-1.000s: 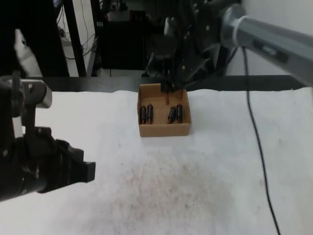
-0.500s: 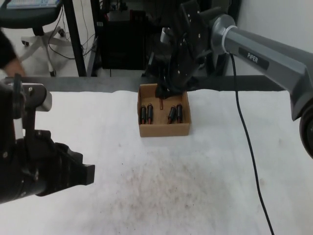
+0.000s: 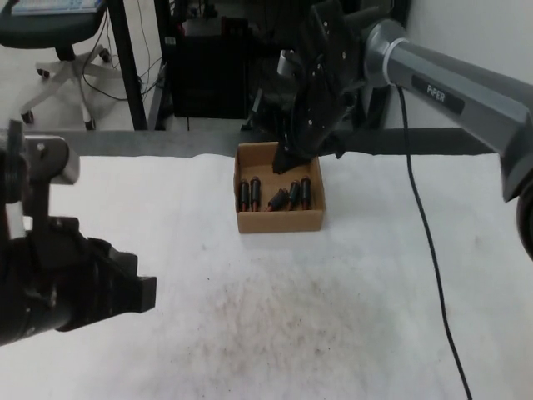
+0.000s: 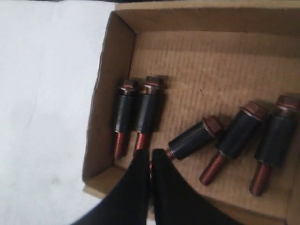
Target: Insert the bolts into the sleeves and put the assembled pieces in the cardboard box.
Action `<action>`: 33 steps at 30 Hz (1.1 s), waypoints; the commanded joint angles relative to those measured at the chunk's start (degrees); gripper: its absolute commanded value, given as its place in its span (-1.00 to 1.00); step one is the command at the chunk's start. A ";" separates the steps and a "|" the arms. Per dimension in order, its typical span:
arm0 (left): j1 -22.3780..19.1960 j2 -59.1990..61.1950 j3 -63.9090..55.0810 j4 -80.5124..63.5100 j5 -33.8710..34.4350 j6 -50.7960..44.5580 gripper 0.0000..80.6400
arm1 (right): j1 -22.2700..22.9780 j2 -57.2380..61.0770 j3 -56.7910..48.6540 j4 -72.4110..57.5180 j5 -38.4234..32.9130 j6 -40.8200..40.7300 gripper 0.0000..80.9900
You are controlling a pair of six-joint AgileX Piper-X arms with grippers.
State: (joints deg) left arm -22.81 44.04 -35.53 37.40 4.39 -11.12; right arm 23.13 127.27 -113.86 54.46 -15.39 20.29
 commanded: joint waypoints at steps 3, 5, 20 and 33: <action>-0.14 -6.29 -0.44 -2.69 -3.28 -0.03 -1.00 | -1.15 -7.11 0.04 8.50 3.91 -9.29 -0.98; -0.14 -8.65 -0.44 -2.40 -8.43 -0.03 -1.00 | -1.76 -11.16 2.55 10.18 6.11 -12.05 -0.98; -0.14 -20.30 9.78 -7.08 -20.20 -6.36 -1.00 | -16.26 -74.54 66.69 -17.06 4.63 -12.02 -0.98; -0.14 -23.63 21.39 -9.84 -16.00 -8.45 -1.00 | -27.57 -108.66 93.99 -17.48 0.45 -18.39 -0.98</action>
State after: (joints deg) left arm -22.81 21.04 -16.93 28.21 -13.85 -19.35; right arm -4.22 20.04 -22.15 37.64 -14.16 2.36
